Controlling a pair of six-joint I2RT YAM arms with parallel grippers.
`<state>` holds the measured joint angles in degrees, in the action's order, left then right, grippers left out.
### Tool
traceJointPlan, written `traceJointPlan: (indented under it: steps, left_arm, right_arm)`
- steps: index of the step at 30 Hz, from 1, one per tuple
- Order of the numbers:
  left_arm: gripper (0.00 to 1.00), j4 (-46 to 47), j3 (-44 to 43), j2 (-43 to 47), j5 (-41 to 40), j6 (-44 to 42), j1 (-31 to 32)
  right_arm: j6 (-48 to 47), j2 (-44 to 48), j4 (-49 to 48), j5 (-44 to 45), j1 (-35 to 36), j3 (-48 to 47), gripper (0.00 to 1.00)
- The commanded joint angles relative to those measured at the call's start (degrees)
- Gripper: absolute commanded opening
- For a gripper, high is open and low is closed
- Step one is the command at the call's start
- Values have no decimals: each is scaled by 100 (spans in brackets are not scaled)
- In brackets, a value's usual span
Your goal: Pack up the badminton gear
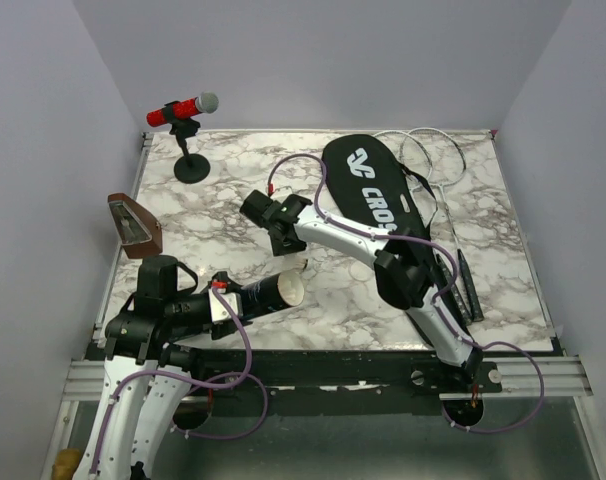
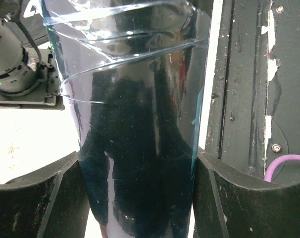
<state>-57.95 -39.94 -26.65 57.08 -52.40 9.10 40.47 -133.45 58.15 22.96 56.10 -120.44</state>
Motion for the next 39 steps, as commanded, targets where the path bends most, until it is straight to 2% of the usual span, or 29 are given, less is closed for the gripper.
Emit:
traceJointPlan:
  steps: [1,6,9,16,20,25,30,36,39]
  left_arm:
    - [31,117,-172,46,84,-209,-14]
    - [31,135,-277,-24,84,-209,-14]
    - [31,144,-242,-7,93,-209,-14]
    - [31,135,-145,38,75,-183,-14]
    - [31,170,-84,55,40,-209,-14]
    - [31,214,-57,-15,40,-183,-23]
    - [31,880,153,-50,31,509,-14]
    - [31,2251,417,-208,-83,1802,-23]
    - [31,2578,382,-340,-135,2198,-23]
  right_arm:
    - [67,56,91,218,59,249,42]
    - [66,-6,328,253,51,109,27]
    - [40,108,390,297,59,30,25]
    - [5,670,495,507,59,-85,0]
    - [66,1223,531,622,59,99,0]
    - [154,2330,452,683,51,784,0]
    - [593,3761,163,526,42,1426,0]
    - [1182,5652,-1330,95,42,2629,0]
    - [1314,6303,-2313,-221,42,3349,0]
